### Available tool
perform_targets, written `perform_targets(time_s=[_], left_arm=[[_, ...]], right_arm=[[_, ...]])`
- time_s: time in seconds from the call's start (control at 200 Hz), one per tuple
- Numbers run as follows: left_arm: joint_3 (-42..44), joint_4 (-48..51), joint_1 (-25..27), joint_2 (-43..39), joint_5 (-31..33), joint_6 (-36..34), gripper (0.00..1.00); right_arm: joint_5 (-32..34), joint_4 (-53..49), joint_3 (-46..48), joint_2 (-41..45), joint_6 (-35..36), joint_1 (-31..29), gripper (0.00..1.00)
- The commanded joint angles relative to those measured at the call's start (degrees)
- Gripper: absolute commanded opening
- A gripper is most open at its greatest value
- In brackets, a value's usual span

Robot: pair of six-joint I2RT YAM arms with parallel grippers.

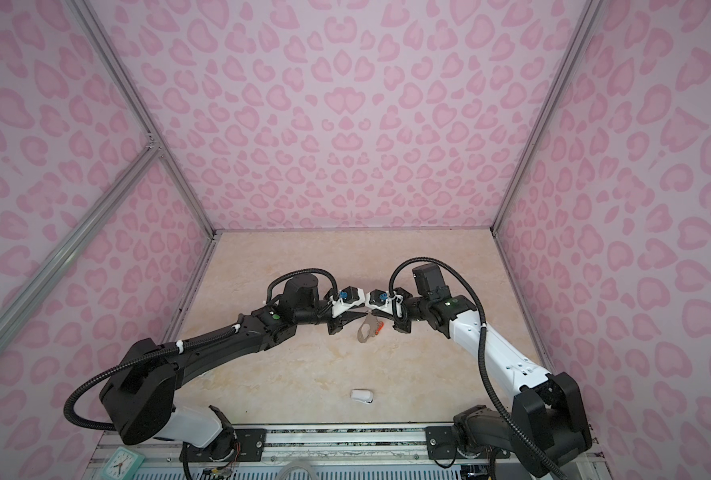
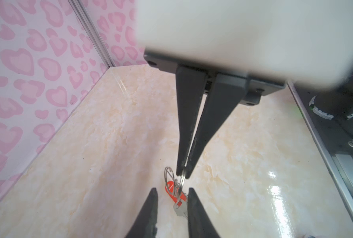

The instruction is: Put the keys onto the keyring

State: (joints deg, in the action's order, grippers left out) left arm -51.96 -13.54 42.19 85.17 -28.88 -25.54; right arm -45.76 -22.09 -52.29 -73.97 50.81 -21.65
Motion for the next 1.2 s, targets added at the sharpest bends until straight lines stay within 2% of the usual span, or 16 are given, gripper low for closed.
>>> perform_targets(time_s=[0.0, 0.27, 0.56, 0.79, 0.925, 1.195], left_arm=[[0.90, -4.56, -0.10, -1.13, 0.37, 1.00, 0.27], [1.15, -2.38, -0.11, -1.16, -3.40, -0.01, 0.24], [1.05, -2.15, -0.01, -0.27, -3.26, -0.12, 0.22], [1.12, -3.07, -0.01, -0.27, -2.41, -0.39, 0.04], [1.43, -3.07, -0.16, -0.90, -2.27, -0.04, 0.03], [1.87, -3.49, -0.81, -1.52, -2.23, 0.75, 0.03]], right_arm=[[-2.14, -0.63, -0.69, -0.92, 0.63, -0.06, 0.00], [-4.05, -0.19, -1.81, -1.69, -0.53, -0.13, 0.00], [-5.88, -0.88, -2.54, -2.64, -1.51, -0.10, 0.00], [-5.34, -3.07, -4.23, -3.49, -1.18, -1.07, 0.00], [-3.80, -1.47, -2.67, -2.87, -1.54, -1.12, 0.00], [-1.54, 2.12, -0.70, -1.34, -3.67, -1.10, 0.12]])
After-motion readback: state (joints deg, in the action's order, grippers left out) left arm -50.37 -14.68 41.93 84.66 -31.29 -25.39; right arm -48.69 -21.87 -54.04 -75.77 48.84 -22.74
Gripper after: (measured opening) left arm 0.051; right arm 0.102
